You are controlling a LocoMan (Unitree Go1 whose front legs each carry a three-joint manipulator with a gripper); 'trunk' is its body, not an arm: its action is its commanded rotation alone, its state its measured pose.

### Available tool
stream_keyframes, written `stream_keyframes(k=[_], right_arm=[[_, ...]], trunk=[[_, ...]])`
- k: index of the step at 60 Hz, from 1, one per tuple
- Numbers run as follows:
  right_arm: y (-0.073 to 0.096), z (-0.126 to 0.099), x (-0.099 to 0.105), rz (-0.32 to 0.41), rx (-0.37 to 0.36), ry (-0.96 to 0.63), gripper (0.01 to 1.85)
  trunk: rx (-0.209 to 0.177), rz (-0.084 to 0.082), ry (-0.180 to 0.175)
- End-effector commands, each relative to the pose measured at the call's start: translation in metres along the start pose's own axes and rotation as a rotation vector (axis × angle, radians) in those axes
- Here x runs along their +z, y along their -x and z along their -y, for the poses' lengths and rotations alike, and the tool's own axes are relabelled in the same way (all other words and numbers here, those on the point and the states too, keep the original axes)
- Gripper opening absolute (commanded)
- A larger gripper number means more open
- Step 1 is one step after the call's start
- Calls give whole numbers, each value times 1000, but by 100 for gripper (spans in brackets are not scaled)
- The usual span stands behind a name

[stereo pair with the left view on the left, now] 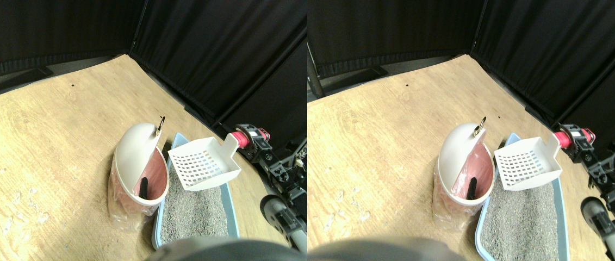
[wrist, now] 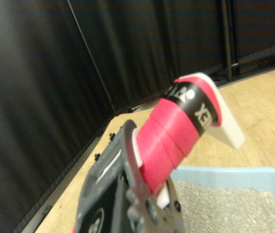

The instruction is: Scoop (unimanual)

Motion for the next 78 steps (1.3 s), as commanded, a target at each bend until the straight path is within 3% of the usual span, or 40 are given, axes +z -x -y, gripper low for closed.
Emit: stream_keyframes(k=[1,7,14,15,30,42,58,78], right_arm=[[5,15,2,67,-55,-24,6],[12,31,-4,83,-121,-88,6],[21,44,-12,110,-147,-108,6],[25,49,-15,116,-178,-131,6],[44,71,-39,169,-243,-175,6],[58,76,-55,159,-339,-205,6],[74,78,-76,169,-400,-269,6],[90,88,-103,133,-444,-271,6]], trunk=[[-24,23,-16],[-48,19,-39],[-77,17,-70],[-83,18,-74],[-147,10,-138],[-186,6,-176],[-248,2,-228],[-264,-1,-248]])
